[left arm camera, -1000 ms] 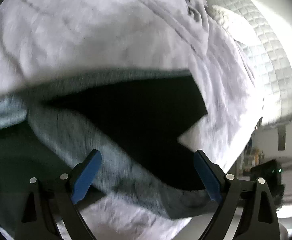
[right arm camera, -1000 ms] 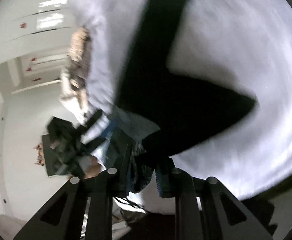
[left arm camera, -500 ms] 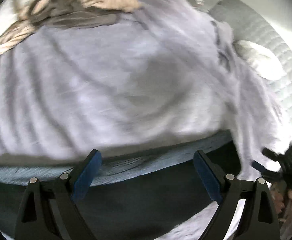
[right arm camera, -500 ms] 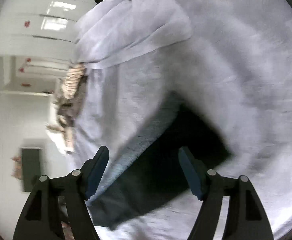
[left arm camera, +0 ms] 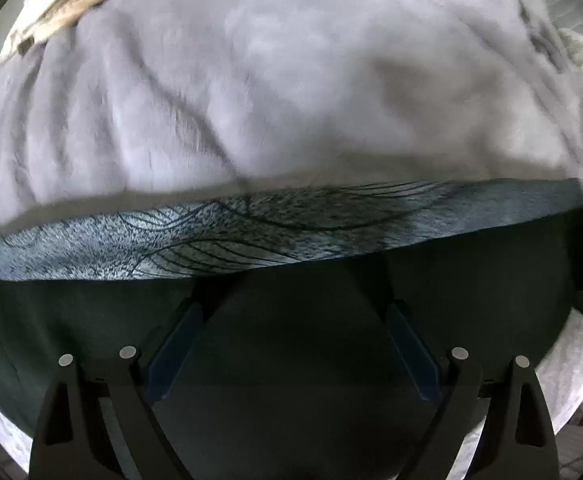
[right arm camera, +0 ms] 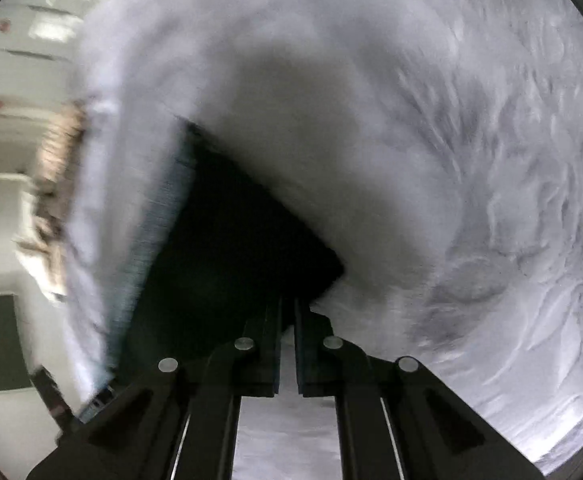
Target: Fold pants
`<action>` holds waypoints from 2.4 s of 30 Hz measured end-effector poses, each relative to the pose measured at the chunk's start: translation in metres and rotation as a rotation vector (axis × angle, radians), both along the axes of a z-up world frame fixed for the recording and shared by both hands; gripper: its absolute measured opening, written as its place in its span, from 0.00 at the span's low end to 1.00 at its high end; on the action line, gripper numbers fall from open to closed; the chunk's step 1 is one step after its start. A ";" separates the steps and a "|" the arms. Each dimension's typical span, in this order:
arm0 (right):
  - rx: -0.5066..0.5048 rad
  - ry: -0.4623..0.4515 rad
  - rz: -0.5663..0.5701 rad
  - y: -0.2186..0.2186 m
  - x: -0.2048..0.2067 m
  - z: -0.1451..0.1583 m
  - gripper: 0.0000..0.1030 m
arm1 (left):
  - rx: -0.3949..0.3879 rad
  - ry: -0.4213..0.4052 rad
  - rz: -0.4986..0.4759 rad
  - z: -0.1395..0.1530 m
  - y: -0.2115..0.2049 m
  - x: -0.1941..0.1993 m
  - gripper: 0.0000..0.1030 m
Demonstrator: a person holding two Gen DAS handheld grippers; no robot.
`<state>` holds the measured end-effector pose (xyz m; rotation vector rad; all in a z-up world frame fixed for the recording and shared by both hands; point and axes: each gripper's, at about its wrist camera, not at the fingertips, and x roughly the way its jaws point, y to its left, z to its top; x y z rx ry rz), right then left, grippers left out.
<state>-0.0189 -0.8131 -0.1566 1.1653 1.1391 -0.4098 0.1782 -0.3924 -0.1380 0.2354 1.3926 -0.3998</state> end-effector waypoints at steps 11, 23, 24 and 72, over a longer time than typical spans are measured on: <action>-0.247 -0.051 0.265 0.036 0.042 0.060 0.52 | -0.012 -0.071 -0.032 0.025 -0.011 0.021 0.91; -0.328 0.027 0.309 0.028 0.074 0.029 0.55 | 0.054 -0.107 0.099 0.004 -0.018 0.086 0.94; -0.315 0.024 0.285 0.024 0.067 0.032 0.56 | 0.048 -0.109 0.103 0.008 -0.012 0.085 0.94; 0.349 -0.075 0.465 0.434 0.094 -0.010 0.20 | 0.079 -0.095 0.159 -0.012 0.317 0.059 1.00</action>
